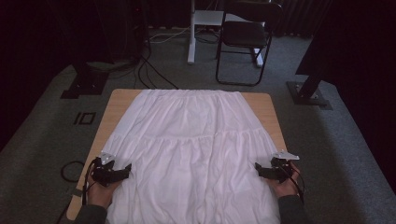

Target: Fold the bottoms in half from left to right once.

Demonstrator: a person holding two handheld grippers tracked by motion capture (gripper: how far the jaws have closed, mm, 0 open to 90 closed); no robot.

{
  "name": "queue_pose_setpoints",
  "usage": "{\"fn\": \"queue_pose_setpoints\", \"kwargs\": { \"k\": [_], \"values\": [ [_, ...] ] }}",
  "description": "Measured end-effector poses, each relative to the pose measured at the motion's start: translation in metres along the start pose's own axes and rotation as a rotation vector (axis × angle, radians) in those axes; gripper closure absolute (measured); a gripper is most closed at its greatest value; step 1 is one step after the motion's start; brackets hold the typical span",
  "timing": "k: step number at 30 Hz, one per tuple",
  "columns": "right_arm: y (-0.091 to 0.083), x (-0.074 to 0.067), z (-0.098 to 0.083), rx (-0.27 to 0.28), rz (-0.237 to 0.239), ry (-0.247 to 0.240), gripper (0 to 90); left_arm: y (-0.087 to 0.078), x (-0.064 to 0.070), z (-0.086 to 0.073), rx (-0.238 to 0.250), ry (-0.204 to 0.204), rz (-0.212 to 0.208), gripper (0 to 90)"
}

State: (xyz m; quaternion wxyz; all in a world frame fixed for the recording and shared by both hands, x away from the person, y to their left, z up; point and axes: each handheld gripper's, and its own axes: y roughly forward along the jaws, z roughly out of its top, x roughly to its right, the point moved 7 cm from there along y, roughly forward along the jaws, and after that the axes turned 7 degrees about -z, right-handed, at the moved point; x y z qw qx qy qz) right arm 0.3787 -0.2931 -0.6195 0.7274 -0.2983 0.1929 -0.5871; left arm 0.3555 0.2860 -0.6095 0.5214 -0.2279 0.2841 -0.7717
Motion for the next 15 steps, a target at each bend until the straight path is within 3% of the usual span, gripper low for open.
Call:
{"fn": "queue_pose_setpoints", "kwargs": {
  "k": [6, 11, 13, 15],
  "values": [
    [0.0, 0.0, 0.0, 0.0, 0.002, -0.001, 11.4, -0.005, 0.005, 0.002, 0.004, 0.028, -0.013, 30.1],
    [0.0, 0.0, 0.0, 0.0, 0.002, -0.001, 11.4, -0.03, 0.007, 0.015, 0.064, 0.038, -0.04, 31.5],
    [0.0, 0.0, 0.0, 0.0, 0.002, -0.002, 11.6, -0.044, 0.003, 0.02, 0.082, 0.044, -0.021, 31.0],
    [0.0, 0.0, 0.0, 0.001, 0.004, -0.004, 12.3, -0.058, -0.008, 0.022, 0.082, 0.048, 0.028, 31.1]
  ]
}}
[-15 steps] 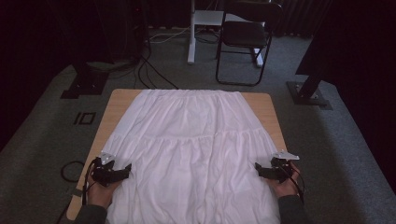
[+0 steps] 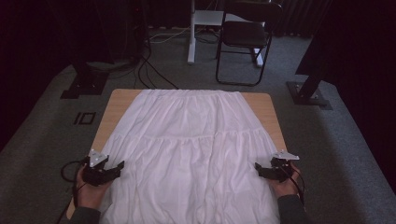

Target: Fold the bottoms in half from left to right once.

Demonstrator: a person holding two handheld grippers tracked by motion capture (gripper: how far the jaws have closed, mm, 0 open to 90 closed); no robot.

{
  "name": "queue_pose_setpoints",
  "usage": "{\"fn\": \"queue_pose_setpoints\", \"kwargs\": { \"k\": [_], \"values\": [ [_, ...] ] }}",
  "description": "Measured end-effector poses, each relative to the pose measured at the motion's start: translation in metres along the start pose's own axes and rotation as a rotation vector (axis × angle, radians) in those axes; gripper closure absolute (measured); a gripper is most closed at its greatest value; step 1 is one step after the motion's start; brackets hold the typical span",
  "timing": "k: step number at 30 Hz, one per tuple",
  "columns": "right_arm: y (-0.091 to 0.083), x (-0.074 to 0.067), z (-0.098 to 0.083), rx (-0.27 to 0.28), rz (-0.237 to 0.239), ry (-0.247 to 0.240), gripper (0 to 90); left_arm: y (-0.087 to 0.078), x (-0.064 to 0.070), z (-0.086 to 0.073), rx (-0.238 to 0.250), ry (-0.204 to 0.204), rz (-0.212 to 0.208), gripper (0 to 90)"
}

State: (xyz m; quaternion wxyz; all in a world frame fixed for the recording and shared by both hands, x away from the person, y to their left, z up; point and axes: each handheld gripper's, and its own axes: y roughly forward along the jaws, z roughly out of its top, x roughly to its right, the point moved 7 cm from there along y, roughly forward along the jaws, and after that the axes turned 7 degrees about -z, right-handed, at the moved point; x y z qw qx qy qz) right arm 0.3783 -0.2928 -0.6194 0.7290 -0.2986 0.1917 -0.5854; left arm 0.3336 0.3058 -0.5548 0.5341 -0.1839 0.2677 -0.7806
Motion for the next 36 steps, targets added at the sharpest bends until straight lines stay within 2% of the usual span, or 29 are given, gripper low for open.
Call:
{"fn": "queue_pose_setpoints", "kwargs": {
  "k": [2, 3, 7, 9, 11, 13, 15, 19, 22, 23, 31, 33, 36],
  "values": [
    [0.0, 0.0, 0.0, 0.003, 0.003, -0.004, 13.7, -0.01, -0.014, -0.001, 0.003, -0.011, 0.038, 33.0],
    [-0.001, -0.001, 0.0, 0.006, 0.006, -0.006, 14.7, -0.012, -0.021, -0.003, -0.001, -0.029, 0.052, 34.9],
    [-0.001, -0.001, 0.0, 0.011, 0.014, -0.012, 16.4, -0.008, -0.046, -0.025, -0.067, -0.087, 0.1, 41.1],
    [-0.001, -0.001, 0.0, 0.011, 0.014, -0.013, 16.4, 0.001, -0.052, -0.038, -0.108, -0.108, 0.103, 39.0],
    [-0.001, -0.001, 0.0, 0.011, 0.014, -0.013, 16.4, 0.009, -0.059, -0.05, -0.148, -0.118, 0.128, 36.9],
    [-0.001, -0.001, 0.0, 0.012, 0.014, -0.012, 16.4, 0.011, -0.062, -0.054, -0.113, -0.171, 0.097, 35.8],
    [-0.001, -0.001, 0.0, 0.011, 0.014, -0.013, 16.4, 0.011, -0.062, -0.055, -0.103, -0.166, 0.089, 35.0],
    [-0.001, -0.001, 0.0, 0.011, 0.014, -0.012, 16.4, 0.013, -0.052, -0.055, -0.099, -0.134, 0.039, 28.0],
    [-0.001, -0.001, 0.0, 0.011, 0.014, -0.012, 16.4, 0.015, -0.047, -0.054, -0.094, -0.126, 0.024, 23.7],
    [-0.001, -0.001, 0.0, 0.011, 0.014, -0.013, 16.4, 0.016, -0.045, -0.054, -0.106, -0.109, 0.027, 22.2],
    [-0.001, -0.001, 0.0, 0.011, 0.014, -0.012, 16.4, 0.018, -0.038, -0.051, -0.131, -0.117, 0.03, 21.4],
    [-0.001, -0.001, 0.0, 0.011, 0.014, -0.012, 16.4, 0.017, -0.036, -0.05, -0.136, -0.112, 0.019, 27.5],
    [-0.001, -0.001, 0.0, 0.011, 0.014, -0.012, 16.4, 0.015, -0.034, -0.048, -0.135, -0.109, 0.01, 53.8]
  ]
}}
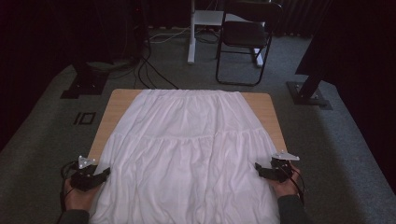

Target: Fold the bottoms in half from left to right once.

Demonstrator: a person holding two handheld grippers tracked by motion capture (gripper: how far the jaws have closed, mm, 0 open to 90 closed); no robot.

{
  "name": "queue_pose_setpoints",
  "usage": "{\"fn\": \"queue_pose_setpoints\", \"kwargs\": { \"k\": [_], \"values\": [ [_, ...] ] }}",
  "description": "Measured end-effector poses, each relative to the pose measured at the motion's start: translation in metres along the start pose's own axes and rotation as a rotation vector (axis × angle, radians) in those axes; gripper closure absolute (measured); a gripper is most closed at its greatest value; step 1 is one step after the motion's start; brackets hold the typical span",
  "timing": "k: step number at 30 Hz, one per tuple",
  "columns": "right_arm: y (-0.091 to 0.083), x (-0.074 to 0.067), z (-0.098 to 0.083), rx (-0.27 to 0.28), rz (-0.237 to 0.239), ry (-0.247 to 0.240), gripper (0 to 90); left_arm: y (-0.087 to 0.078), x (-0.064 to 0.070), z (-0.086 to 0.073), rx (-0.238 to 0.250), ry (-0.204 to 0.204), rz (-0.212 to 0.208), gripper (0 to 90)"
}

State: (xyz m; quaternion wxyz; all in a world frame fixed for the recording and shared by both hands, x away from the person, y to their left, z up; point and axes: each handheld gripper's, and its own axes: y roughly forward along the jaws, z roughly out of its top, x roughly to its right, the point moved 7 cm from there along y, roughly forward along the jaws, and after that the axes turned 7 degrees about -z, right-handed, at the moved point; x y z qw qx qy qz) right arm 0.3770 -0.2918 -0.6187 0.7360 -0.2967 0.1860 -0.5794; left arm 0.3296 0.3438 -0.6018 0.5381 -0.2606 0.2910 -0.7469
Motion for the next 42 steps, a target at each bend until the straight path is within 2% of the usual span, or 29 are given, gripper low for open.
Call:
{"fn": "queue_pose_setpoints", "kwargs": {
  "k": [1, 2, 4, 5, 7, 10, 13, 16, 20, 26, 30, 33, 34, 35, 36, 39, 42],
  "values": [
    [0.0, 0.0, 0.0, 0.0, 0.0, 0.0, 16.4, -0.001, 0.0, 0.0, -0.001, -0.003, -0.003, 59.1],
    [0.0, 0.0, 0.0, 0.0, 0.0, 0.0, 16.5, -0.001, 0.0, 0.0, 0.0, -0.006, -0.007, 68.9],
    [0.0, 0.0, 0.0, 0.001, -0.002, 0.001, 17.7, 0.0, 0.003, 0.0, 0.005, -0.006, -0.022, 82.2],
    [0.0, 0.0, 0.0, 0.003, -0.003, 0.002, 19.4, 0.0, 0.006, 0.0, 0.007, 0.015, -0.006, 86.2],
    [-0.002, 0.001, 0.0, 0.008, -0.006, 0.009, 22.3, 0.0, 0.008, 0.0, 0.005, 0.043, 0.023, 87.9],
    [-0.002, 0.001, -0.001, 0.011, -0.007, 0.009, 24.6, -0.001, 0.008, 0.0, 0.003, 0.05, 0.026, 88.5],
    [-0.003, 0.001, -0.001, 0.013, -0.008, 0.012, 25.5, -0.008, 0.003, 0.002, 0.02, 0.056, 0.048, 88.5],
    [-0.003, 0.001, -0.001, 0.013, -0.008, 0.012, 25.5, -0.019, -0.006, 0.006, 0.045, 0.069, 0.103, 88.5],
    [-0.003, 0.001, -0.001, 0.013, -0.008, 0.011, 25.6, -0.035, -0.027, 0.013, 0.07, 0.067, 0.177, 88.5],
    [-0.003, 0.001, -0.001, 0.016, -0.003, 0.007, 28.7, -0.046, -0.068, 0.017, 0.052, 0.043, 0.294, 88.7],
    [-0.005, 0.0, -0.001, 0.022, 0.001, 0.007, 32.9, -0.049, -0.095, 0.017, 0.032, 0.006, 0.374, 88.9],
    [-0.006, 0.0, -0.002, 0.025, 0.006, 0.001, 33.9, -0.054, -0.116, 0.013, 0.027, -0.057, 0.44, 88.9],
    [-0.006, -0.001, -0.003, 0.024, 0.008, 0.0, 33.9, -0.055, -0.12, 0.013, 0.024, -0.072, 0.449, 89.0],
    [-0.007, -0.001, -0.003, 0.024, 0.009, 0.0, 33.9, -0.057, -0.121, 0.014, 0.028, -0.085, 0.453, 88.9],
    [-0.007, -0.002, -0.003, 0.025, 0.011, -0.002, 33.9, -0.059, -0.118, 0.016, 0.037, -0.08, 0.444, 88.9],
    [-0.007, -0.002, -0.003, 0.025, 0.011, -0.003, 33.9, -0.064, -0.098, 0.025, 0.07, -0.03, 0.401, 88.7],
    [-0.007, -0.002, -0.003, 0.025, 0.011, -0.002, 33.9, -0.075, -0.074, 0.04, 0.151, 0.006, 0.309, 88.6]
  ]
}}
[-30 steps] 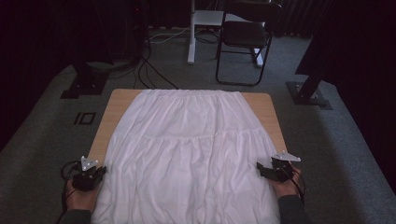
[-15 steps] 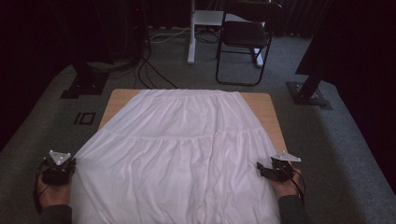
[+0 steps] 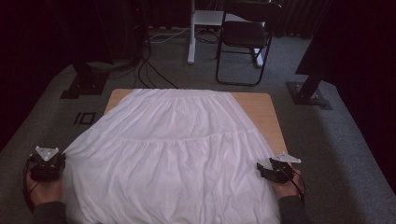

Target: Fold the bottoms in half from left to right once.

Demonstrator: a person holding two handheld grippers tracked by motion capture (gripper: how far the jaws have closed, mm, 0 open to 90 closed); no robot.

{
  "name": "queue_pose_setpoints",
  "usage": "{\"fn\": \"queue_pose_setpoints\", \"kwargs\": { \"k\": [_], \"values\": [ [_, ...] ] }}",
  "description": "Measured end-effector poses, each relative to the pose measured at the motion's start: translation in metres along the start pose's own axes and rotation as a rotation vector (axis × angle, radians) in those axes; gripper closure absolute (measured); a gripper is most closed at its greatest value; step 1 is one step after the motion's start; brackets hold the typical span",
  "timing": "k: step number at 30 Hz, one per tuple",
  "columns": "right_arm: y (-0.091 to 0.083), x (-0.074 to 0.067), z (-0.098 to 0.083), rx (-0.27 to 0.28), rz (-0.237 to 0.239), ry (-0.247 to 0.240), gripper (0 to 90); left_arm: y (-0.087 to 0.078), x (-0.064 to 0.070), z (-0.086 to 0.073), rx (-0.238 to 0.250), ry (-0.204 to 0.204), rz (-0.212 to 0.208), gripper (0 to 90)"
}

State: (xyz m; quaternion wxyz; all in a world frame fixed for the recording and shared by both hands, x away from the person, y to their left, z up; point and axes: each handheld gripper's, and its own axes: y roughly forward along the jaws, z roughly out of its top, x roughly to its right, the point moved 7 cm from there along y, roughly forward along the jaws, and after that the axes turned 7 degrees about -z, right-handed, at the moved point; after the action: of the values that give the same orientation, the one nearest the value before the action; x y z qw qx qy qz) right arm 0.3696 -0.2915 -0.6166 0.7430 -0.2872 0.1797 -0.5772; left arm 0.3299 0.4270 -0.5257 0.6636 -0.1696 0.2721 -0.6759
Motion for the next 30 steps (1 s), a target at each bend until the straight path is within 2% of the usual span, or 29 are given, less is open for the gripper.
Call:
{"fn": "queue_pose_setpoints", "kwargs": {
  "k": [4, 5, 6, 7, 8, 9, 11, 13, 14, 15, 16, 17, 18, 19, 20, 21, 23, 25, 27, 29, 30],
  "values": [
    [0.0, 0.0, 0.0, 0.001, 0.0, -0.002, 33.9, -0.032, 0.036, 0.035, 0.118, 0.079, -0.135, 88.4],
    [0.0, 0.0, 0.0, 0.001, 0.0, -0.002, 33.9, -0.043, 0.05, 0.048, 0.157, 0.108, -0.173, 88.3],
    [0.0, 0.0, 0.0, 0.001, 0.0, -0.002, 33.9, -0.05, 0.058, 0.056, 0.182, 0.126, -0.195, 88.3],
    [0.0, 0.0, 0.0, 0.001, 0.0, -0.002, 33.9, -0.05, 0.058, 0.056, 0.182, 0.126, -0.195, 88.3],
    [0.0, 0.0, 0.0, 0.001, 0.0, -0.002, 33.9, -0.066, 0.084, 0.077, 0.244, 0.161, -0.266, 88.3],
    [0.0, 0.0, 0.0, 0.001, 0.0, -0.001, 33.9, -0.072, 0.099, 0.086, 0.266, 0.181, -0.312, 88.2],
    [0.0, 0.0, 0.0, 0.001, 0.0, 0.0, 33.9, -0.08, 0.149, 0.105, 0.293, 0.258, -0.44, 88.2],
    [0.0, 0.0, 0.0, 0.001, 0.0, 0.0, 33.9, -0.081, 0.184, 0.112, 0.297, 0.315, -0.504, 88.2],
    [0.0, 0.0, 0.0, 0.001, -0.001, 0.0, 33.9, -0.081, 0.208, 0.116, 0.296, 0.353, -0.549, 88.2],
    [0.0, 0.0, 0.0, 0.001, -0.001, -0.001, 33.9, -0.078, 0.237, 0.119, 0.291, 0.391, -0.607, 88.2],
    [0.0, 0.0, 0.0, 0.001, -0.001, 0.0, 33.9, -0.075, 0.255, 0.12, 0.287, 0.42, -0.635, 88.2],
    [0.0, 0.0, 0.0, 0.001, -0.001, -0.001, 33.9, -0.07, 0.28, 0.12, 0.271, 0.466, -0.666, 88.2],
    [0.0, 0.0, 0.0, 0.001, 0.0, 0.0, 34.1, -0.065, 0.295, 0.12, 0.261, 0.48, -0.694, 88.2],
    [0.0, 0.0, 0.0, 0.001, 0.001, 0.0, 34.9, -0.057, 0.317, 0.118, 0.25, 0.488, -0.733, 88.2],
    [-0.001, 0.0, 0.0, 0.001, 0.007, 0.005, 38.8, -0.049, 0.332, 0.115, 0.243, 0.503, -0.747, 88.2],
    [-0.002, 0.0, 0.0, 0.0, 0.014, 0.008, 42.4, -0.041, 0.345, 0.112, 0.228, 0.492, -0.77, 88.2],
    [-0.007, 0.001, 0.003, 0.022, 0.026, 0.018, 45.4, -0.023, 0.368, 0.103, 0.2, 0.438, -0.835, 88.2],
    [-0.016, 0.005, 0.008, 0.057, 0.006, 0.033, 47.8, -0.005, 0.387, 0.09, 0.16, 0.382, -0.88, 88.2],
    [-0.022, 0.01, 0.01, 0.087, 0.0, 0.058, 47.9, 0.01, 0.404, 0.075, 0.114, 0.358, -0.9, 88.2],
    [-0.023, 0.01, 0.01, 0.086, 0.021, 0.088, 48.2, 0.023, 0.415, 0.062, 0.073, 0.338, -0.912, 88.1],
    [-0.022, 0.009, 0.009, 0.081, 0.03, 0.088, 47.9, 0.028, 0.42, 0.057, 0.052, 0.337, -0.915, 88.1]
  ]
}}
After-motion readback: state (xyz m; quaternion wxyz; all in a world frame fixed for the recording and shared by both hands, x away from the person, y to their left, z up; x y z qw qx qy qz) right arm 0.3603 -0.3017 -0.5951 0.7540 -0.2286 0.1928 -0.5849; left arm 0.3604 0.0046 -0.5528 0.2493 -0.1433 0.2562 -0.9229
